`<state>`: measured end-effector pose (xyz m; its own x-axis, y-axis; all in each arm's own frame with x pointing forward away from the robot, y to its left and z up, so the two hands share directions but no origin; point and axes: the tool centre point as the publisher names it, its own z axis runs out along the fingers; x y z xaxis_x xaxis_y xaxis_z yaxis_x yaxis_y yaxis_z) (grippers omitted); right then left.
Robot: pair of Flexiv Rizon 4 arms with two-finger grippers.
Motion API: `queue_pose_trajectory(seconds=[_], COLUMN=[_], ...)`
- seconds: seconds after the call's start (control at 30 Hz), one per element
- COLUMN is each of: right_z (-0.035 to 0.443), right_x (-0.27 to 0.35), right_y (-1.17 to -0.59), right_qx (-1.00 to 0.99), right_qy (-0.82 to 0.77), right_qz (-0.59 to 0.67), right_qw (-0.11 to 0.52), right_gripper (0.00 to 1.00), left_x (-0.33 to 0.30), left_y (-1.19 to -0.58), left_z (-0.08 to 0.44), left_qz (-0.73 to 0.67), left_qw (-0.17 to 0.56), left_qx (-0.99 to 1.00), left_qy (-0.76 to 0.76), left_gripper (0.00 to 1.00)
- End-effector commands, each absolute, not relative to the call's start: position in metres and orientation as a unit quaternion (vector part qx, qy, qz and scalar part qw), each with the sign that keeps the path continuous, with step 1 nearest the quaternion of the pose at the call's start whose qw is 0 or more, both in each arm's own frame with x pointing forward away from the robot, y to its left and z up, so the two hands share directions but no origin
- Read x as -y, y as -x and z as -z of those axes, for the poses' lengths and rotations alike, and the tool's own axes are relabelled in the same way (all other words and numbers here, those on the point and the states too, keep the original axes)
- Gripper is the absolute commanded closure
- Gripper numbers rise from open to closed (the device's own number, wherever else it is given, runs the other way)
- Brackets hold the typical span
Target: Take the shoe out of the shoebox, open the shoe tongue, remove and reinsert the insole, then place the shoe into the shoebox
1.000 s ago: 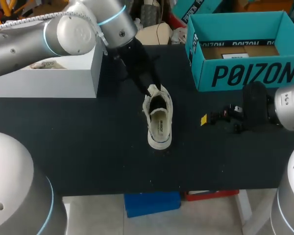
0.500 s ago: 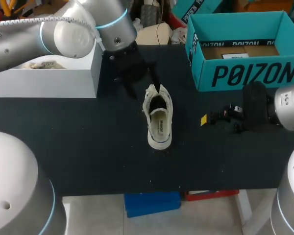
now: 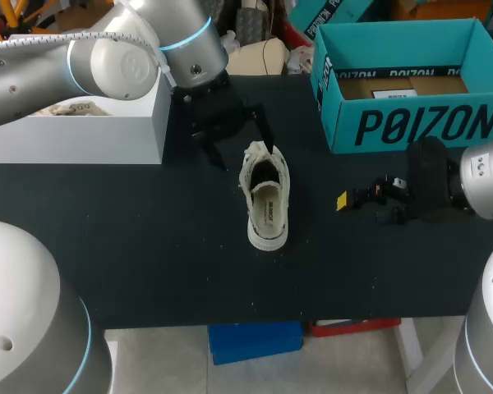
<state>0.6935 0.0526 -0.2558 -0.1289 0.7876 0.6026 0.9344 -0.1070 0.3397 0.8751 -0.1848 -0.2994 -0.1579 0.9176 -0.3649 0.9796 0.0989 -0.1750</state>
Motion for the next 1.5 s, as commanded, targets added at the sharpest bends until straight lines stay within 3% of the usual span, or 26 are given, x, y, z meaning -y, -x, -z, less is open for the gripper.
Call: queue_pose_trajectory(seconds=[0.03, 0.5, 0.53, 0.57, 0.6, 0.67, 0.77, 0.8, 0.87, 1.03, 1.23, 1.5], right_z=[0.255, 0.255, 0.255, 0.255, 0.255, 0.255, 0.255, 0.255, 0.255, 0.255, 0.255, 0.255], right_x=[-0.053, -0.053, -0.053, -0.053, -0.053, -0.053, -0.053, -0.053, -0.053, -0.053, -0.053, -0.053], right_y=[-0.694, -0.694, -0.694, -0.694, -0.694, -0.694, -0.694, -0.694, -0.694, -0.694, -0.694, -0.694], right_qx=[0.660, 0.660, 0.660, 0.660, 0.660, 0.660, 0.660, 0.660, 0.660, 0.660, 0.660, 0.660], right_qy=[0.652, 0.652, 0.652, 0.652, 0.652, 0.652, 0.652, 0.652, 0.652, 0.652, 0.652, 0.652], right_qz=[0.358, 0.358, 0.358, 0.358, 0.358, 0.358, 0.358, 0.358, 0.358, 0.358, 0.358, 0.358], right_qw=[0.103, 0.103, 0.103, 0.103, 0.103, 0.103, 0.103, 0.103, 0.103, 0.103, 0.103, 0.103], right_gripper=[0.00, 0.00, 0.00, 0.00, 0.00, 0.00, 0.00, 0.00, 0.00, 0.00, 0.00, 0.00], left_x=[0.185, 0.185, 0.185, 0.185, 0.185, 0.183, 0.177, 0.174, 0.169, 0.163, 0.162, 0.168], left_y=[-0.875, -0.875, -0.875, -0.875, -0.875, -0.877, -0.877, -0.876, -0.873, -0.872, -0.880, -0.890], left_z=[0.301, 0.301, 0.301, 0.301, 0.301, 0.303, 0.308, 0.311, 0.317, 0.337, 0.355, 0.386], left_qz=[0.189, 0.189, 0.189, 0.189, 0.189, 0.174, 0.121, 0.104, 0.086, 0.065, 0.052, 0.040], left_qw=[0.084, 0.084, 0.084, 0.084, 0.084, 0.086, 0.093, 0.092, 0.085, 0.078, 0.067, 0.038], left_qx=[-0.736, -0.736, -0.736, -0.736, -0.736, -0.732, -0.706, -0.696, -0.685, -0.682, -0.694, -0.713], left_qy=[-0.644, -0.644, -0.644, -0.644, -0.644, -0.654, -0.692, -0.704, -0.718, -0.724, -0.715, -0.699], left_gripper=[0.00, 0.00, 0.11, 0.36, 0.51, 0.62, 0.49, 0.25, 0.26, 0.07, 0.11, 0.26])
